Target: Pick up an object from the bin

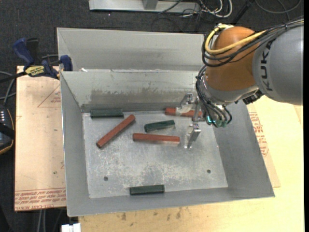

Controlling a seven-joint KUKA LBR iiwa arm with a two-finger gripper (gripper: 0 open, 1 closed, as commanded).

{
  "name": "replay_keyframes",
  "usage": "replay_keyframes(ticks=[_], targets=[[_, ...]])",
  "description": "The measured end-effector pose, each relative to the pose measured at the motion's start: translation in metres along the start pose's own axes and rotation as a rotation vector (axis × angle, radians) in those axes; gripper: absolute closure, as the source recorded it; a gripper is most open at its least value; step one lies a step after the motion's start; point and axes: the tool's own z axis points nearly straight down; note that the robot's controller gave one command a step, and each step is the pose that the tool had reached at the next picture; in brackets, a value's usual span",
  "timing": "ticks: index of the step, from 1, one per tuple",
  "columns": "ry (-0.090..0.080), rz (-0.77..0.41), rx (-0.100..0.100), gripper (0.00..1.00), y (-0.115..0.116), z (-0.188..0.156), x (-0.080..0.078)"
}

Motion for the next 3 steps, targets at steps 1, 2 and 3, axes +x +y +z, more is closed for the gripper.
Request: replay_keyframes(ticks=[1,2,3], targets=[[-0.008,0.0,0.0,0.0,0.0,-0.004,-0.002],[-0.016,-0.026,0.0,0.0,-0.006,0.044,-0.016],[-0.021,0.023,0.001,1.0,-0.004,0.097,-0.012]])
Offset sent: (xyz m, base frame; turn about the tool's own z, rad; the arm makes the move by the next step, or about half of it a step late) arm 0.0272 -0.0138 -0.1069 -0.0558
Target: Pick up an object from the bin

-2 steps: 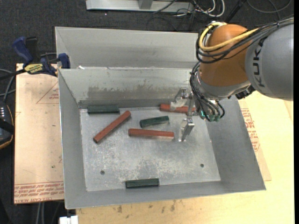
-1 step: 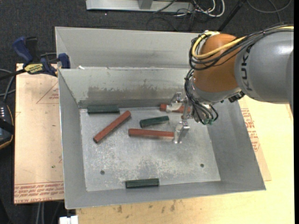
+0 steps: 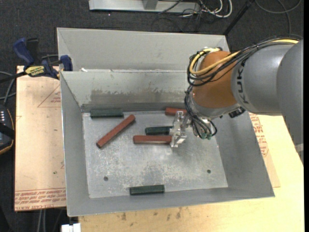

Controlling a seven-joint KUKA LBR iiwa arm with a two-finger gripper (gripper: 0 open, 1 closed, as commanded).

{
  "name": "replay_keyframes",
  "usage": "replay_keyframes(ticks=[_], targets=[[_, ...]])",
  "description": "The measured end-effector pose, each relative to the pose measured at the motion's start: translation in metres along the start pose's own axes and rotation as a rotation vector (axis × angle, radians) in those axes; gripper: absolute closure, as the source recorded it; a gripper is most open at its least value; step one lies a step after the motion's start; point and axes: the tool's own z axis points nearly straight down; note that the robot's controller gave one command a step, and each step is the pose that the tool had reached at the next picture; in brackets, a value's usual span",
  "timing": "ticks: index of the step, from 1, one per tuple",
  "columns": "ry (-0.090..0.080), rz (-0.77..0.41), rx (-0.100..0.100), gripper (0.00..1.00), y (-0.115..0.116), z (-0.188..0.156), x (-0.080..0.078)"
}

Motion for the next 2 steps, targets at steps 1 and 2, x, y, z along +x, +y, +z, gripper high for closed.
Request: replay_keyframes(ticks=[1,2], targets=[[0.0,0.0,0.0,1.0,0.0,0.0,0.0],[0.002,0.022,-0.001,1.0,0.02,-0.184,-0.015]])
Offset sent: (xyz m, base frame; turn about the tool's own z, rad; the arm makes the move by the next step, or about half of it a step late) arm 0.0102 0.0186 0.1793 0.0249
